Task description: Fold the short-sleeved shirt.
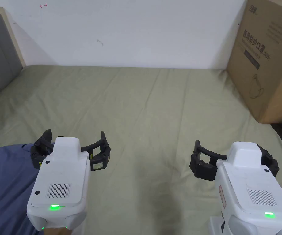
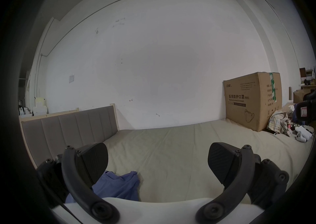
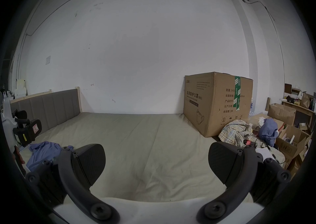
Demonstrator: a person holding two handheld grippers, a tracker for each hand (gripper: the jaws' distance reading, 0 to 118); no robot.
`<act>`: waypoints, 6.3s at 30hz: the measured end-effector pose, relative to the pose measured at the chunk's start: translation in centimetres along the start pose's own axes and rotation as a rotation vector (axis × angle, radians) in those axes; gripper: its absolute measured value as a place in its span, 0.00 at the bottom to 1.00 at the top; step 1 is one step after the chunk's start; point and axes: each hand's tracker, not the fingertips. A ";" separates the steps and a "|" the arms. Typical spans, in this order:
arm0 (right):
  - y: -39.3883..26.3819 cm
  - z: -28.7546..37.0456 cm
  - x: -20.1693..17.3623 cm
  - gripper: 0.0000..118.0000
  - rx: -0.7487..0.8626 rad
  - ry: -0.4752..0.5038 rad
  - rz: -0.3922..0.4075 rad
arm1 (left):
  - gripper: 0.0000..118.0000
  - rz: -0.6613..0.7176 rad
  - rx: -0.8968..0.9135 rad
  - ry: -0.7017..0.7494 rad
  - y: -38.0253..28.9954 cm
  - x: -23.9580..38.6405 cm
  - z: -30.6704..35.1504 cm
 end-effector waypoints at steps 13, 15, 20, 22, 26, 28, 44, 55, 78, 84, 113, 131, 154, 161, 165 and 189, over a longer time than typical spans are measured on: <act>0.6 -0.4 -0.9 0.01 0.011 0.008 0.040 | 0.00 0.047 -0.005 0.015 0.9 -0.3 -0.1; 0.7 -0.6 -1.2 0.01 0.008 0.027 0.039 | 0.00 0.058 -0.018 0.015 1.0 -0.8 -0.1; 0.9 -1.3 -3.1 0.01 0.011 0.082 0.042 | 0.00 0.074 -0.020 0.072 1.0 -3.2 1.0; 1.1 -1.7 -4.7 0.01 0.017 0.127 0.042 | 0.00 0.064 -0.022 0.125 0.9 -4.7 1.9; 1.6 -2.4 -9.4 0.01 0.038 0.248 0.058 | 0.00 0.045 -0.039 0.243 0.5 -8.9 4.5; 1.8 -2.9 -12.0 0.01 0.050 0.313 0.060 | 0.00 0.046 -0.043 0.302 0.5 -11.2 6.1; 1.6 -3.2 -27.5 0.01 0.018 0.650 0.032 | 0.00 0.017 -0.147 0.603 -1.0 -22.9 18.1; 1.5 -5.1 -26.1 0.01 0.010 0.624 0.066 | 0.00 0.072 -0.383 0.346 -3.2 -24.2 13.3; -1.3 -8.9 -16.6 0.01 -0.116 0.394 0.090 | 0.85 0.216 -1.037 0.039 -16.0 -24.9 -3.8; -2.5 -8.8 -15.3 0.01 -0.155 0.366 0.089 | 0.36 0.178 -1.090 0.049 -16.9 -23.2 -4.4; 1.6 -4.1 -4.0 0.01 -0.026 0.203 -0.008 | 0.01 0.299 -0.507 -0.471 12.5 -14.1 -7.4; 1.5 1.9 7.5 0.01 -0.003 -0.068 0.003 | 0.01 -0.278 -0.916 -0.739 6.2 7.6 -12.5; 0.1 1.6 5.9 0.01 -0.063 -0.040 -0.010 | 0.97 0.022 -0.942 -0.560 -4.9 9.4 -11.5; 2.1 1.4 5.4 0.01 -0.018 -0.042 -0.022 | 0.98 0.149 -0.535 -0.462 4.3 4.3 -7.4; 3.0 1.3 5.0 0.01 0.008 -0.039 -0.027 | 0.94 -0.158 -0.400 -0.317 6.8 1.9 -5.4; 3.2 0.3 5.1 0.01 0.027 -0.015 -0.021 | 0.00 0.036 -0.368 -0.215 4.4 -1.6 -4.9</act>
